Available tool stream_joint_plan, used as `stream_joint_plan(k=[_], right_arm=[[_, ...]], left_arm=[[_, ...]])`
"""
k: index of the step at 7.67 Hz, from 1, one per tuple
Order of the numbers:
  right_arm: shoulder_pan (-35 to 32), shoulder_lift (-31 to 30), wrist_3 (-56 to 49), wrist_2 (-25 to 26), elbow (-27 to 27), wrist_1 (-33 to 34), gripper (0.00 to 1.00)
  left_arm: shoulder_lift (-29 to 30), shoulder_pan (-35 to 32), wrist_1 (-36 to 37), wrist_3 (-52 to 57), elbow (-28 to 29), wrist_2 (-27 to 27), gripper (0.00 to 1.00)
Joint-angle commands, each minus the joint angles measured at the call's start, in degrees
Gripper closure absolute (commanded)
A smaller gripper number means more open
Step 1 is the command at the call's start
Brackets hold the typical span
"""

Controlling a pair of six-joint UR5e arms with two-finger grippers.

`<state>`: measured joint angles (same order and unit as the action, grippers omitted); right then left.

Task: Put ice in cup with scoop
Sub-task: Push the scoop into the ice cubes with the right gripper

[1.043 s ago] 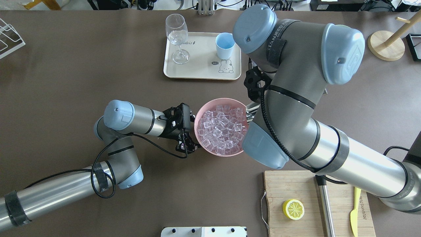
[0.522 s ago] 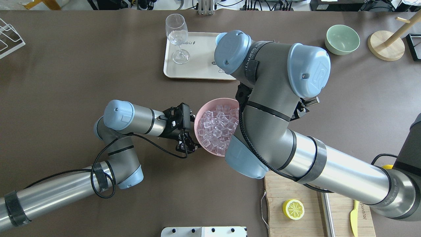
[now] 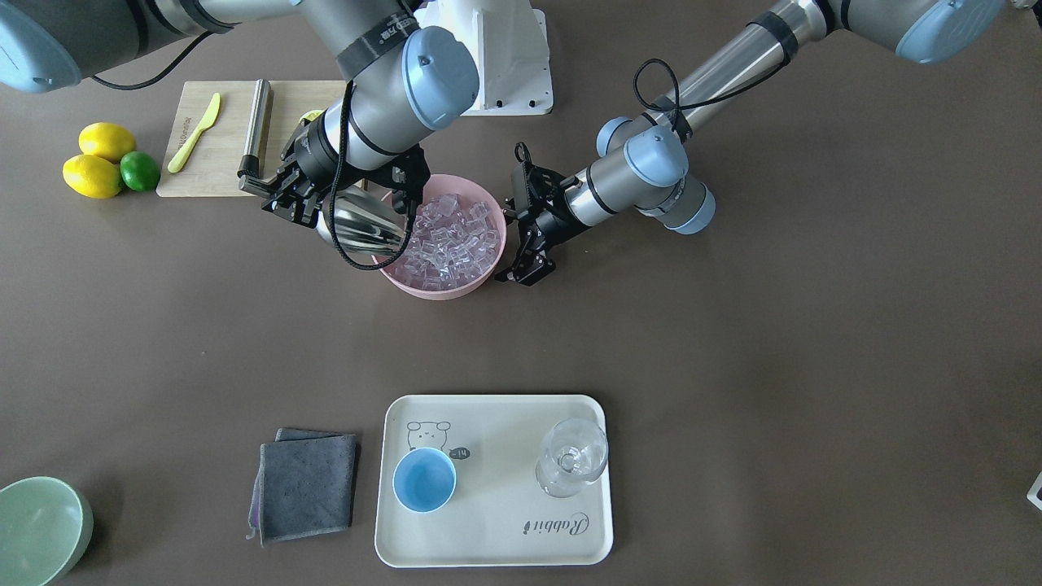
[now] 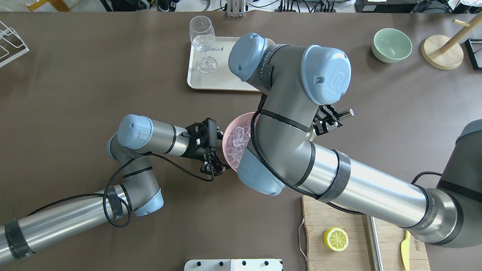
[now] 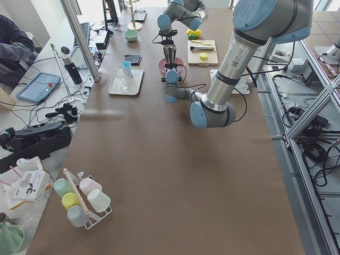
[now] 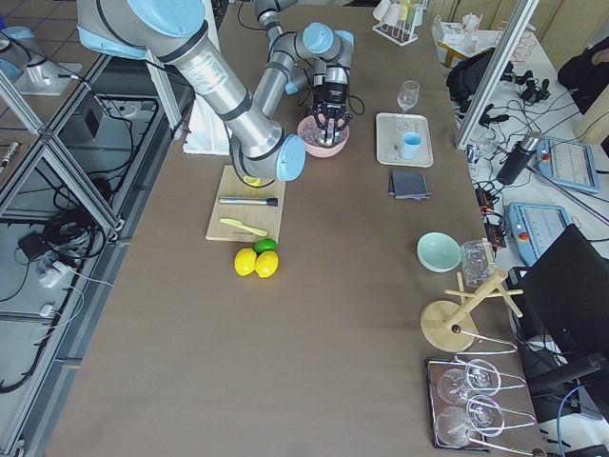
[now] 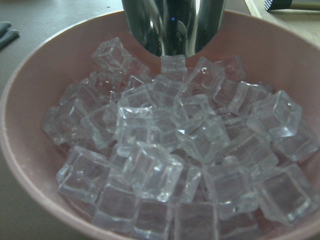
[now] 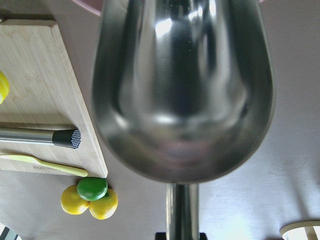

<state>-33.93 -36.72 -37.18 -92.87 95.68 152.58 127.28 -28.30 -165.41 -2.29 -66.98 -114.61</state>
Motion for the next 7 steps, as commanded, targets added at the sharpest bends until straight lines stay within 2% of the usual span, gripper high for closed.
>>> stream_joint_plan(k=[1, 7], right_arm=[[0.7, 2.35, 1.04, 0.05, -4.44, -0.26, 1.0], [3.77, 3.06, 7.71, -1.44, -6.56, -6.58, 1.0]], left_arm=[[-0.01, 0.0, 0.0, 0.0, -0.08, 0.0, 0.02], [-0.01, 0.0, 0.17, 0.0, 0.0, 0.0, 0.02]])
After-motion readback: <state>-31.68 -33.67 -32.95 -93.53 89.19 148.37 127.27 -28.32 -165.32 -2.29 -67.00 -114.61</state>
